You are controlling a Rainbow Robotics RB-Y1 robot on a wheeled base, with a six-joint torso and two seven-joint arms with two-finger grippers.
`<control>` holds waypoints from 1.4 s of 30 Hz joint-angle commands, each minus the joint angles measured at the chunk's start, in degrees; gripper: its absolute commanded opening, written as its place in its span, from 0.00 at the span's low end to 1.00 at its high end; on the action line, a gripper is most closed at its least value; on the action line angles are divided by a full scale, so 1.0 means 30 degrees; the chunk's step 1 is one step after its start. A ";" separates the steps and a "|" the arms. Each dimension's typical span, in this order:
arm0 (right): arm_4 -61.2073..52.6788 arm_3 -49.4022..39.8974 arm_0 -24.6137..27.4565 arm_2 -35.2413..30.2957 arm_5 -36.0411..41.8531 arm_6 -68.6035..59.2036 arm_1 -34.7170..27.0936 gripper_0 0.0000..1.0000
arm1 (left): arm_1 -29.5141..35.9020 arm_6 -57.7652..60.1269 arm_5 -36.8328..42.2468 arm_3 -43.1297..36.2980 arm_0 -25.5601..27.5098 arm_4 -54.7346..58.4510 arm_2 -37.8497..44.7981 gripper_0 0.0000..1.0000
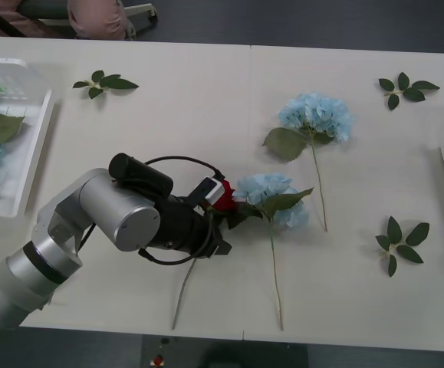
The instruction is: Put the red flowers into the right box and the blue flowers into the left box
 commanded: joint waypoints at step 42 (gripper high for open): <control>0.2245 -0.5610 -0.8523 0.6586 0.3467 -0.6399 0.9143 1.00 | 0.3082 0.0600 0.2157 -0.2506 -0.2097 0.6690 0.7621 0.00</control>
